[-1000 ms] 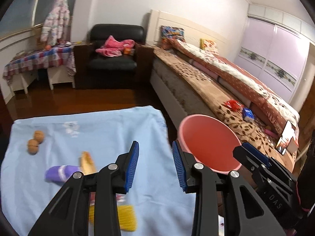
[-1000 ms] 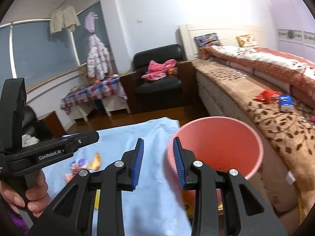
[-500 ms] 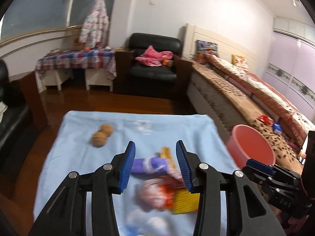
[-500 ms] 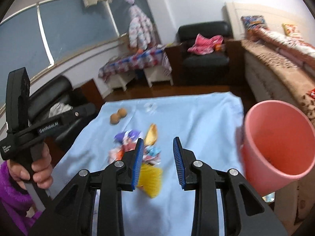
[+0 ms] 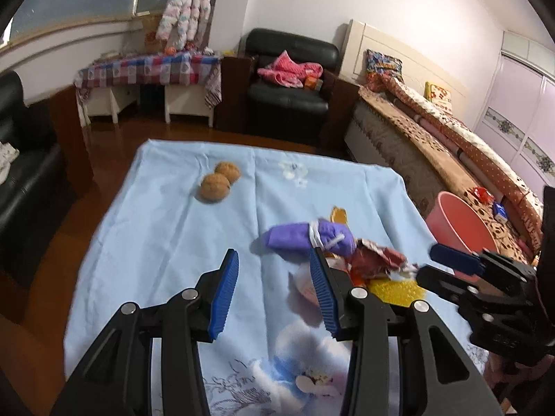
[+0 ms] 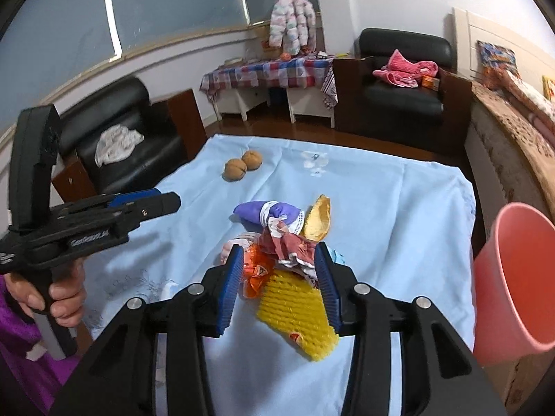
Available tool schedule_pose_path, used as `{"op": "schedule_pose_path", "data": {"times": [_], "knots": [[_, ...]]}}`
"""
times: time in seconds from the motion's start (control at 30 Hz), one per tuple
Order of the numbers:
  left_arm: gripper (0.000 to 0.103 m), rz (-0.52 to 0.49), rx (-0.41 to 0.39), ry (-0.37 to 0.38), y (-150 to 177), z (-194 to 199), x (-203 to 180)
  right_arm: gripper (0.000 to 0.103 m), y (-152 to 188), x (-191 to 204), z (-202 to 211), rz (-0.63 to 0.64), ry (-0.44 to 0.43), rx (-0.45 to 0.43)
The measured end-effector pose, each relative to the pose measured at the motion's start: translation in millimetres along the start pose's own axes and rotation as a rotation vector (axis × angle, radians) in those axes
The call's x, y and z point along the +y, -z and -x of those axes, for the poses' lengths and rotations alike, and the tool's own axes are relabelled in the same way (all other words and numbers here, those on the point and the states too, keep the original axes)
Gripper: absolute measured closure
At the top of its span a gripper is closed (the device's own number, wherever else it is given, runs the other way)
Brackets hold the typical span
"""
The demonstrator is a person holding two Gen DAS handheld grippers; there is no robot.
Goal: Collect trash
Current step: 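Grasp the white-orange wrapper with the left gripper while the right gripper grasps a red wrapper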
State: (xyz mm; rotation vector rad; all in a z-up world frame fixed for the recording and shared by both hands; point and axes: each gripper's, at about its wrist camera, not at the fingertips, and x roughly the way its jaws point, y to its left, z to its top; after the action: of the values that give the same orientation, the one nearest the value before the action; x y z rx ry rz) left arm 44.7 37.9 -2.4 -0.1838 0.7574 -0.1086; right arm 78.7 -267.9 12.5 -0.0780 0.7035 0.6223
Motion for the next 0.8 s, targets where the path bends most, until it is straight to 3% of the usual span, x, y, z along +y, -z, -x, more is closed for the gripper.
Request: {"op": "schedule_pose_path", "data": {"times": [0.23,0.27,0.3,0.37,0.57,0.8], "knots": [[0.061,-0.034,0.068,0.071,5.8,-18.7,-12.1,0.060,1.8,-7.3,-25.8,0.007,0.024,0.058],[0.061,-0.044,0.075,0.079,6.3,-21.3,-15.0,0.069,3.4,-10.8,-27.2,-0.006,0.019,0.063],[0.061,-0.049,0.079,0.085,6.2,-22.6,-17.1,0.085,3.7,-13.7,-29.6,-0.014,0.019,0.070],[0.061,-0.063,0.093,0.102,7.1,-26.9,-22.6,0.095,4.5,-21.1,-31.4,-0.042,0.017,0.078],[0.061,-0.097,0.136,0.133,11.3,-40.2,-36.0,0.098,7.8,-41.0,-15.3,-0.110,0.021,0.023],[0.062,-0.120,0.196,0.092,16.1,-58.6,-43.2,0.098,1.2,-59.8,9.0,-0.171,0.027,-0.057]]}}
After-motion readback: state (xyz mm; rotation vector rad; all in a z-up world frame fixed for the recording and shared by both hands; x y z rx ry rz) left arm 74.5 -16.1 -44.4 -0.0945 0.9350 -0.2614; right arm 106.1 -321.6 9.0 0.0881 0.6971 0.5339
